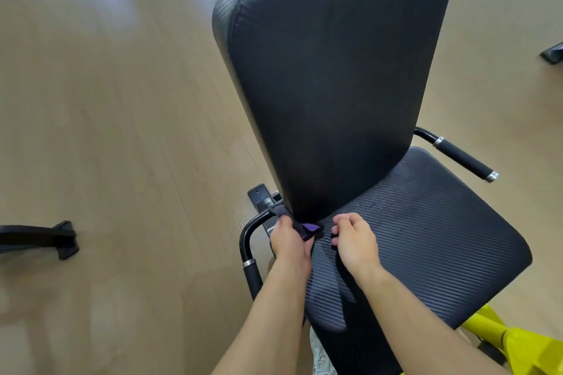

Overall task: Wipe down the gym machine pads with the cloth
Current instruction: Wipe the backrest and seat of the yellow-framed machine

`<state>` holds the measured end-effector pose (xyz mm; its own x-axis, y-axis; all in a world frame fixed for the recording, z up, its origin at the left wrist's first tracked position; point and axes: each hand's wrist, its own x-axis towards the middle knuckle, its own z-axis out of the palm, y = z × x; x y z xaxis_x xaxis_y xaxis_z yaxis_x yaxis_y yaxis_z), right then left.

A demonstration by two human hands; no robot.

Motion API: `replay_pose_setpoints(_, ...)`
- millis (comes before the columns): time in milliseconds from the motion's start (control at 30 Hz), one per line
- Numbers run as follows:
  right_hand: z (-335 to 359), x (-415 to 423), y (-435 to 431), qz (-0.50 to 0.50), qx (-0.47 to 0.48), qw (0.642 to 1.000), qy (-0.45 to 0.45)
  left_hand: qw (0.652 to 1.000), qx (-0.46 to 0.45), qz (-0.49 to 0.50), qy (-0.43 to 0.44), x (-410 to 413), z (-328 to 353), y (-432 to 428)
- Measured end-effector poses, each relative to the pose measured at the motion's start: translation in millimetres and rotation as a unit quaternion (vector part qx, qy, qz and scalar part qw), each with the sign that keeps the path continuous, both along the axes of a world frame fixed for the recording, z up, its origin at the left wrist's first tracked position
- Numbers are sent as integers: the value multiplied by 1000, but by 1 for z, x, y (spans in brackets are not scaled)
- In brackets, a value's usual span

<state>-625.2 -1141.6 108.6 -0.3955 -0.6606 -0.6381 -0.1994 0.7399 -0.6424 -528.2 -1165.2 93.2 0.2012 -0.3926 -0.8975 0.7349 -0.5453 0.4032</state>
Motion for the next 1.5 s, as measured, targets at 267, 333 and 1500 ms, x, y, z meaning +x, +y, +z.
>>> replay_pose_setpoints(267,67,-6,-27,-20,-52,998,-32,891,-193,-31,-409,18,146,-57)
replay_pose_setpoints(333,89,-9,-39,-21,-81,995,-47,829,-242,-5,-504,17,180,-72)
replay_pose_setpoints(1500,149,-50,-66,-116,-175,963,-168,38,-448,-418,-789,15,207,-122)
